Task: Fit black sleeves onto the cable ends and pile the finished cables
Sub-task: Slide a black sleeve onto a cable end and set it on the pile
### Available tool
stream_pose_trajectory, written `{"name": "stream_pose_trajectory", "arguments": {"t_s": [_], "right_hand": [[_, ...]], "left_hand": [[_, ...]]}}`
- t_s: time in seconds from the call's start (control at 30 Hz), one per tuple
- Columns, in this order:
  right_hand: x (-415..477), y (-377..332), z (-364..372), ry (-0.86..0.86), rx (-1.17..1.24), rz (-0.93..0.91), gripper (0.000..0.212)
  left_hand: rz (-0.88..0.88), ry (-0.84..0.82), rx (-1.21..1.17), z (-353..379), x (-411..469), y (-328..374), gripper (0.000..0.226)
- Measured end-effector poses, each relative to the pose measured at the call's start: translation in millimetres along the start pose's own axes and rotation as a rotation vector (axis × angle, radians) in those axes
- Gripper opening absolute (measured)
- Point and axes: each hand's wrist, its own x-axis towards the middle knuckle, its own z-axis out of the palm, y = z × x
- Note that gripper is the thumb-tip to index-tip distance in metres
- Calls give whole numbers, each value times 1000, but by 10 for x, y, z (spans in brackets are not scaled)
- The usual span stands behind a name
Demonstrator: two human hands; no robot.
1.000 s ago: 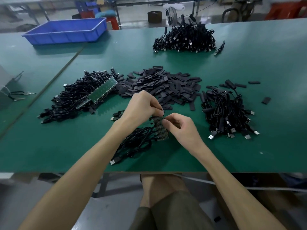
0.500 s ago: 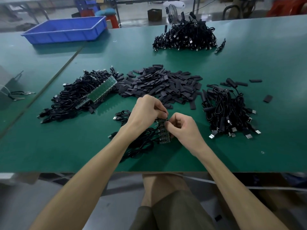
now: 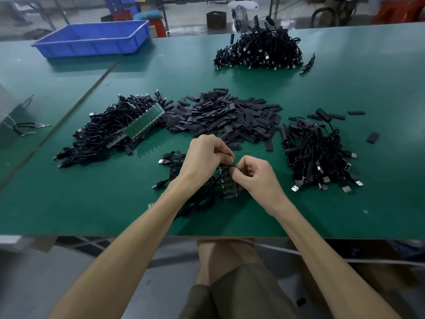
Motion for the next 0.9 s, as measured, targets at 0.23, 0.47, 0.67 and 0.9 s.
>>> {"name": "stream_pose_trajectory", "arguments": {"t_s": [0.23, 0.47, 0.67, 0.9], "right_hand": [[-6, -19, 2, 3, 17, -6, 24], [1, -23, 20, 42, 19, -6, 21], [20, -12, 6, 44, -9, -28, 29], [41, -35, 30, 25, 82, -94, 43]], "left_hand": [[10, 85, -36, 70, -37, -54, 28], [14, 203, -171, 26, -52, -14, 13], [61, 298, -606, -448, -33, 319, 11], [167, 98, -948, -615, -40, 625, 17]]}}
